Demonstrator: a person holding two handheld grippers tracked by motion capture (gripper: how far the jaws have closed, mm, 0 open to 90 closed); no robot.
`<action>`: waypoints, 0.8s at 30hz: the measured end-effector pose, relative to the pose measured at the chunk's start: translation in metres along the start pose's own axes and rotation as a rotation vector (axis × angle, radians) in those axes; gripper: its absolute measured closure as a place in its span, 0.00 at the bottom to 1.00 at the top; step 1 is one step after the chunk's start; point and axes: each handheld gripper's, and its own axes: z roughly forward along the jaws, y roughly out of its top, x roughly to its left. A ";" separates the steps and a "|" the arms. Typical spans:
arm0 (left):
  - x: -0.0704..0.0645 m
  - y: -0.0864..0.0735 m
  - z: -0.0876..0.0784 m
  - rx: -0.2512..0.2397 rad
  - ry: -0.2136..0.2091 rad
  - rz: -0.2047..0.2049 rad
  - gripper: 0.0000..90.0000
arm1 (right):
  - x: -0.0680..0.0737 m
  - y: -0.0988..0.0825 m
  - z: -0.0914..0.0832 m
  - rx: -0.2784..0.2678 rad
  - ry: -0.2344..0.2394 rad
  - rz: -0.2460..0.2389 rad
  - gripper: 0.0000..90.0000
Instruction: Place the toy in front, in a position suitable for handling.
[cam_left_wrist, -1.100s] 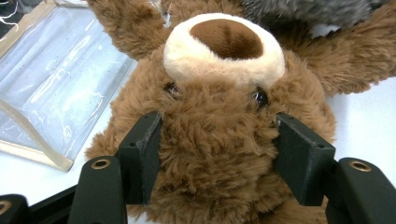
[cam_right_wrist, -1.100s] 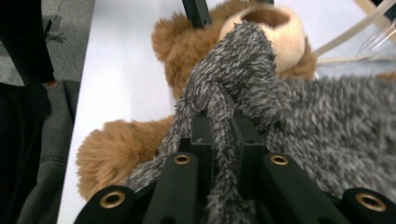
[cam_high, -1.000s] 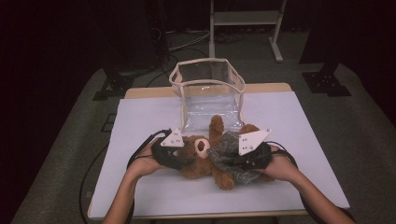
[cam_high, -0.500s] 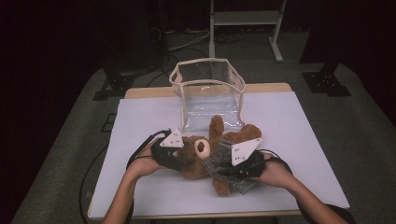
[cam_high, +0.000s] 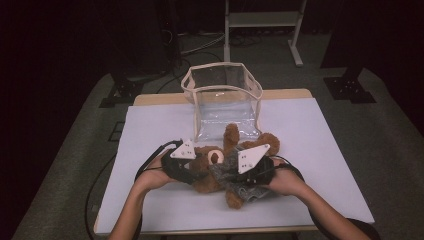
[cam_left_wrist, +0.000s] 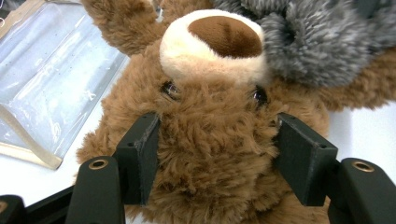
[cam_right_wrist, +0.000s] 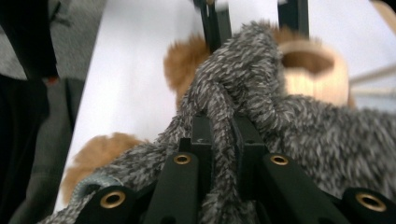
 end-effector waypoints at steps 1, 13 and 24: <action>0.000 0.000 0.000 -0.001 0.000 0.001 0.40 | 0.000 -0.004 -0.002 0.009 -0.003 0.009 0.90; -0.004 0.002 0.001 0.010 -0.019 0.031 0.40 | -0.018 0.008 -0.025 -0.065 -0.081 0.025 0.90; -0.007 0.001 0.001 0.002 -0.034 0.039 0.39 | -0.029 -0.011 -0.021 -0.024 -0.041 0.085 0.90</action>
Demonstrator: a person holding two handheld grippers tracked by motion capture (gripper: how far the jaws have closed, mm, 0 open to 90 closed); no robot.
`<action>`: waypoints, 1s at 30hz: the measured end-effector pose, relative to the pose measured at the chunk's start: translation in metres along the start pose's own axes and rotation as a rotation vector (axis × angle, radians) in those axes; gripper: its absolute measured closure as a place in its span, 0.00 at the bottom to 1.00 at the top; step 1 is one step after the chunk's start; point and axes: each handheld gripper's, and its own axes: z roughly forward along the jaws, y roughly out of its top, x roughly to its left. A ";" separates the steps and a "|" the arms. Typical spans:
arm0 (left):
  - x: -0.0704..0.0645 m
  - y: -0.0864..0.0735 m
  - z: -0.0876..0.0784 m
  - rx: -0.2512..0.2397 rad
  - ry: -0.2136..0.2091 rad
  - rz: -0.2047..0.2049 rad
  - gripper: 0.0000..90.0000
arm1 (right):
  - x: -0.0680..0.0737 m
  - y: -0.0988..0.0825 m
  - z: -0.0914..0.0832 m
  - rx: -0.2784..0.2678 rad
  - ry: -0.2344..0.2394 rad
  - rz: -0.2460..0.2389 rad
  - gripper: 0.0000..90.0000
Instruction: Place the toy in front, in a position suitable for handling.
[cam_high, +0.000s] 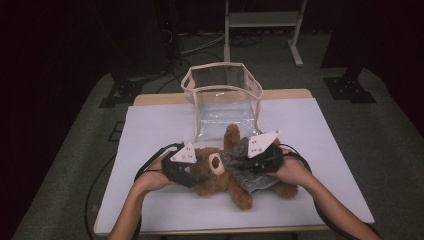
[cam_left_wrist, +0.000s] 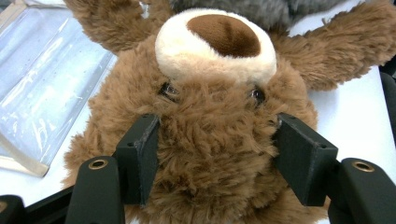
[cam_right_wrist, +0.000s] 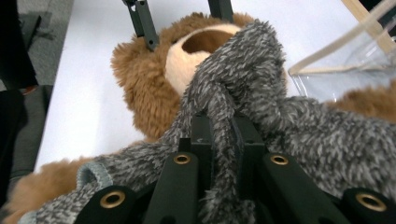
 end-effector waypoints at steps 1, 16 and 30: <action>0.000 0.000 0.000 0.006 0.001 0.003 0.39 | 0.000 -0.001 -0.003 0.000 -0.007 0.005 0.90; 0.003 -0.002 -0.016 -0.015 0.007 -0.001 0.39 | -0.009 -0.019 -0.021 -0.036 -0.019 0.061 0.89; 0.004 -0.006 0.000 0.004 -0.004 -0.023 0.42 | -0.017 -0.006 -0.029 -0.034 -0.038 0.054 0.89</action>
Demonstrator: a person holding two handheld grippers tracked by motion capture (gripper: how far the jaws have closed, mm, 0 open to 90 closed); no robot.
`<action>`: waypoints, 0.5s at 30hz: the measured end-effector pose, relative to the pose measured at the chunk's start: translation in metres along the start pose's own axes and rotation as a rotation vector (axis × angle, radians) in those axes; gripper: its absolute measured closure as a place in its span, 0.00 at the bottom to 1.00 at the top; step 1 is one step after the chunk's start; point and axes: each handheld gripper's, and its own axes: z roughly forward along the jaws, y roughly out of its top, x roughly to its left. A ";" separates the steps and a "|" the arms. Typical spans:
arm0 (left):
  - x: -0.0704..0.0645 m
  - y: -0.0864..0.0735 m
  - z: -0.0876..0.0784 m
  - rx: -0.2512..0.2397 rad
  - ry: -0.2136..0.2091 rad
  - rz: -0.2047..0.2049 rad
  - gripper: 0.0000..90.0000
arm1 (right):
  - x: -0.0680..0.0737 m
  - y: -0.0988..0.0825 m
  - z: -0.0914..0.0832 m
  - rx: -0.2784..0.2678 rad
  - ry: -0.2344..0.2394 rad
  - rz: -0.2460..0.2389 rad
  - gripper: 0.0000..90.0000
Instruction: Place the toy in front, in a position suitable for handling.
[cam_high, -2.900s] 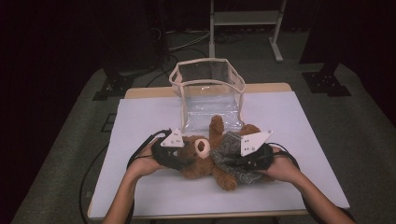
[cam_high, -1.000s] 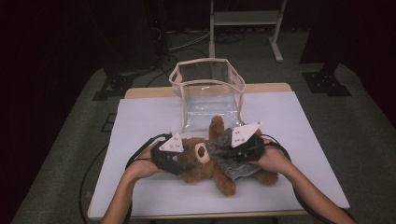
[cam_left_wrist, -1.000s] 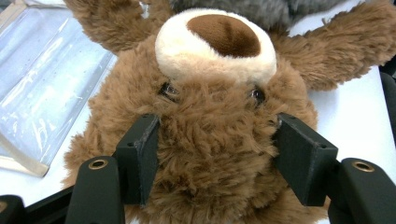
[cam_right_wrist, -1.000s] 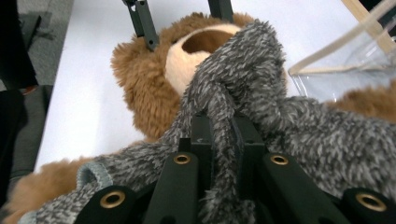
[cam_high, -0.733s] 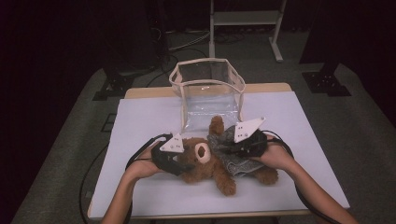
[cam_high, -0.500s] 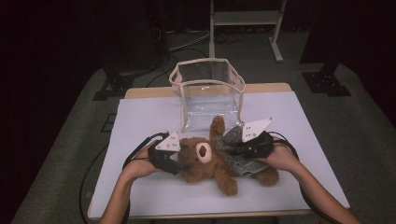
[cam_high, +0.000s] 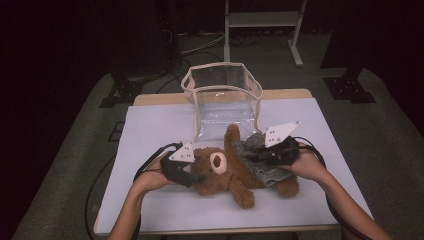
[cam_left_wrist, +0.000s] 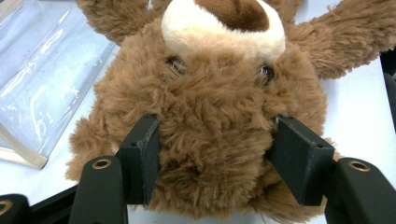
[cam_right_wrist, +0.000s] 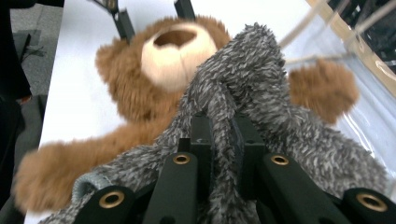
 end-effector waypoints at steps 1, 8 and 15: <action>0.000 0.000 0.000 0.003 -0.002 0.007 0.42 | -0.001 0.003 0.003 -0.001 0.002 -0.007 0.89; -0.002 -0.001 0.001 -0.009 0.001 0.009 0.42 | -0.001 0.008 0.027 0.035 0.033 -0.011 0.89; -0.003 0.003 0.007 -0.006 0.000 0.032 0.42 | 0.006 0.005 0.018 0.038 0.044 -0.017 0.89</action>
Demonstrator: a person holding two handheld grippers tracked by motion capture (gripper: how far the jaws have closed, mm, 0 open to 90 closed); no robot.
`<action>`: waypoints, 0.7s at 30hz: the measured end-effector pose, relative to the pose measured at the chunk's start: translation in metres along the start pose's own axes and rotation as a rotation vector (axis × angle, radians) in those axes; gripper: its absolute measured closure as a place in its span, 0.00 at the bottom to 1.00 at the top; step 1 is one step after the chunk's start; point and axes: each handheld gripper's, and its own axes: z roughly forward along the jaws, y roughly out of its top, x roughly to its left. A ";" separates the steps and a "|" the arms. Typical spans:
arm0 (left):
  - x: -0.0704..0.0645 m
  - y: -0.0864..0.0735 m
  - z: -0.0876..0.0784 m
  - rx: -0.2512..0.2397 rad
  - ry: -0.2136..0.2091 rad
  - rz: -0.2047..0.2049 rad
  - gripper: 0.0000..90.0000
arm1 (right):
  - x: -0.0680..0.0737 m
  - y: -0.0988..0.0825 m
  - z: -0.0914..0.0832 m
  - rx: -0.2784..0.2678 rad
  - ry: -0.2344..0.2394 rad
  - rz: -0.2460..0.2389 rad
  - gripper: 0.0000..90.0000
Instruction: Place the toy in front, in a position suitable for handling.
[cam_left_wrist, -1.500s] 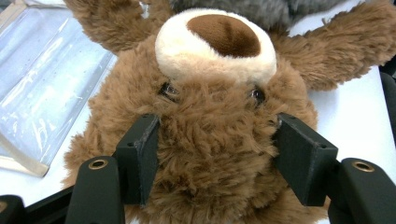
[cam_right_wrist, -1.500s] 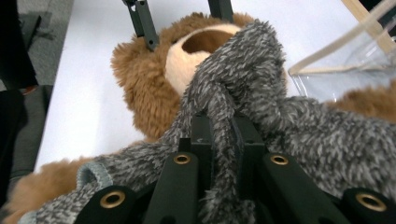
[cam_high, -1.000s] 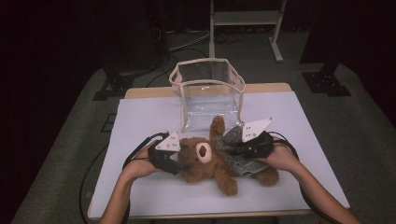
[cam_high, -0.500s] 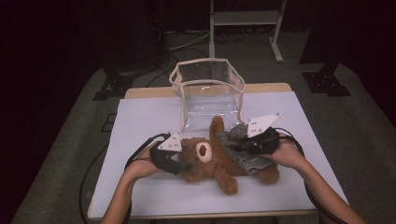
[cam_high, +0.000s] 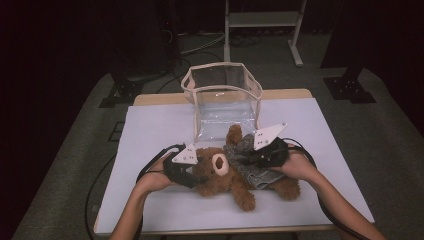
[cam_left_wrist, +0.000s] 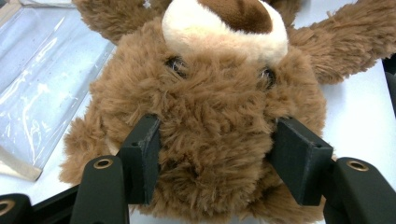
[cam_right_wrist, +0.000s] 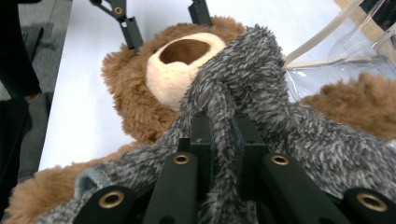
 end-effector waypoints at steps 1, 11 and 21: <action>0.000 0.001 0.001 -0.001 0.002 0.000 0.42 | 0.000 0.001 0.000 0.006 0.001 0.000 0.89; -0.001 0.011 0.013 -0.007 -0.006 0.020 0.43 | 0.000 -0.003 -0.004 0.000 0.013 0.011 0.89; -0.003 0.015 0.017 -0.025 -0.009 0.035 0.41 | 0.001 -0.019 -0.004 0.001 0.005 0.035 0.89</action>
